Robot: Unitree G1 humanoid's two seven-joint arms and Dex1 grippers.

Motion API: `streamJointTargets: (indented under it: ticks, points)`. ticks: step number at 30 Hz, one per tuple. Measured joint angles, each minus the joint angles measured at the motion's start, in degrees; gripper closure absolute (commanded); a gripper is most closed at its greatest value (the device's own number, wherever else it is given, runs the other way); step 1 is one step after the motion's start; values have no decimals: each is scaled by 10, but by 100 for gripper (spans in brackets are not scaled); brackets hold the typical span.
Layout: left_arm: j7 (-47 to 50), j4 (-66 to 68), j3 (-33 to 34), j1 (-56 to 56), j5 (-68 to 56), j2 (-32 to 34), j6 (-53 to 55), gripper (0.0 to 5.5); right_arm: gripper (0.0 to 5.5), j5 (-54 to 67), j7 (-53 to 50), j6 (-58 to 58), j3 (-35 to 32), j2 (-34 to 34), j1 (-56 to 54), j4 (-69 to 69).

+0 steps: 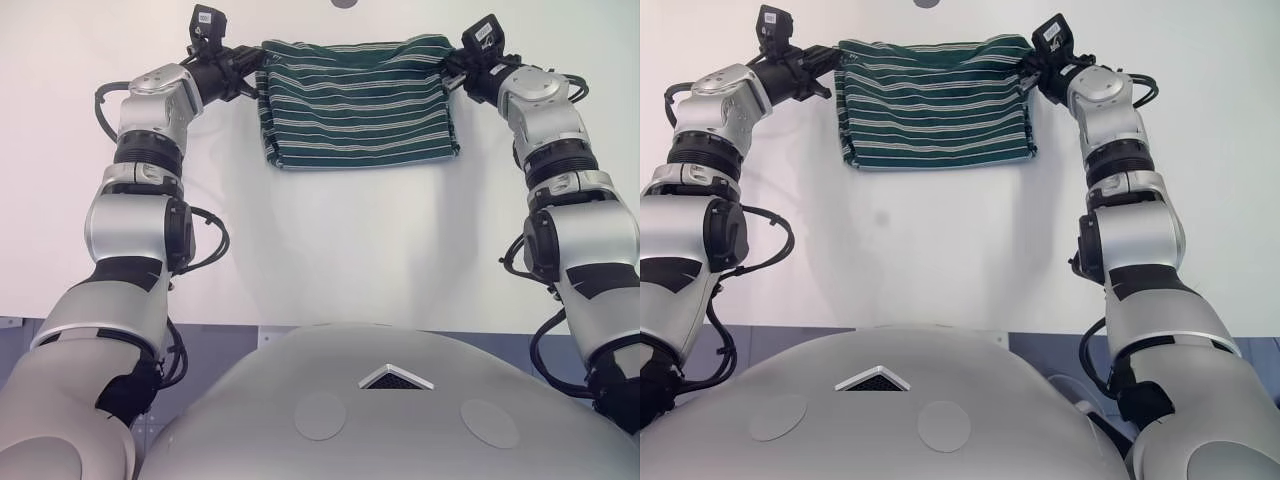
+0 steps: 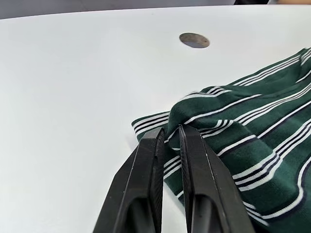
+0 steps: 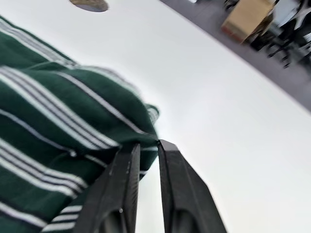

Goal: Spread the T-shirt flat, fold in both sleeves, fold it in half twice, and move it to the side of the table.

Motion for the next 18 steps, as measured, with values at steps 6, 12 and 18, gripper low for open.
streamJointTargets:
  ticks: [6, 12, 18]
  points:
    - [-72, -201, -24, 67, -2, 2, -50, 550, 549, -65, -26, -84, 27, -21, -25, 17]
    - [-146, -392, -210, 185, 88, -27, 1, 550, 549, -103, 26, -71, 69, 31, -37, 88]
    - [-121, -360, -257, 173, 157, 8, -79, 550, 549, -167, 171, -113, 154, -48, -11, 5]
